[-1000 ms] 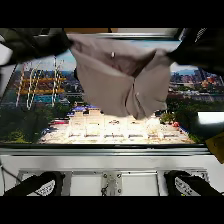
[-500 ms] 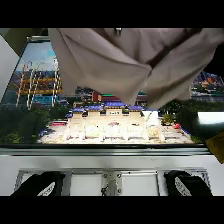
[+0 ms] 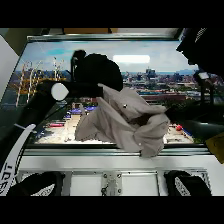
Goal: Fold the clothes and pants, and hang the long-sleeved shirts on hangers.
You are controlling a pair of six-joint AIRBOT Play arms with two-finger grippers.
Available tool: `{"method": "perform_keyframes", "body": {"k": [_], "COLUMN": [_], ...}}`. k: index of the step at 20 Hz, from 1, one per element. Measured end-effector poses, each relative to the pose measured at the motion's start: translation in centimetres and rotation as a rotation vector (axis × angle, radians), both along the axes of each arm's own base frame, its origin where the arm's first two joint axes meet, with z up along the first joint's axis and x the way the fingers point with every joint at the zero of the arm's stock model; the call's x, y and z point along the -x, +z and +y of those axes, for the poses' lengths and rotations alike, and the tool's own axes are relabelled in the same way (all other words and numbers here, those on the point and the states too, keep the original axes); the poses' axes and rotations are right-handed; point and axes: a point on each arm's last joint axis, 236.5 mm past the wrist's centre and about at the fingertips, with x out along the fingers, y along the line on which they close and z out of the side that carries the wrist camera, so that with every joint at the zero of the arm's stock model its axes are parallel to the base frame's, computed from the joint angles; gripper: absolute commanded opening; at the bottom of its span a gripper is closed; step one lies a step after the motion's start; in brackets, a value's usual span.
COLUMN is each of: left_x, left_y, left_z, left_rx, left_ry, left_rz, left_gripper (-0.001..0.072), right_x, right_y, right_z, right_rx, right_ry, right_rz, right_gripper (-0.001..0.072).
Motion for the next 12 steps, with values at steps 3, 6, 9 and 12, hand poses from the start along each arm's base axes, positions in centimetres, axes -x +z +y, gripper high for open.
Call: {"method": "perform_keyframes", "body": {"k": [3,6,9,12], "left_x": [0.3,0.2,0.1,0.2], "left_y": [-3.7,-5.2,-5.8,-6.0], "left_z": [1.0,2.5,3.2,3.4], "left_rx": [-0.043,-0.062,-0.068,-0.072], "left_ry": [0.012,0.038,0.053,0.056], "left_rz": [0.083,0.127,0.148,0.158], "left_gripper": [0.0015,0.0015,0.0015,0.0015], "right_x": [0.4,-0.7,-2.9,-4.6], "right_y": [-0.6,-0.7,-3.0,-7.2], "right_z": [0.1,0.4,0.8,0.9], "right_rx": [-0.003,-0.019,-0.02,-0.026], "right_ry": [0.004,0.013,0.06,0.082], "right_rz": [0.023,0.048,0.124,0.236], "right_gripper": [0.0715,0.0714,0.0592,0.0573]}}
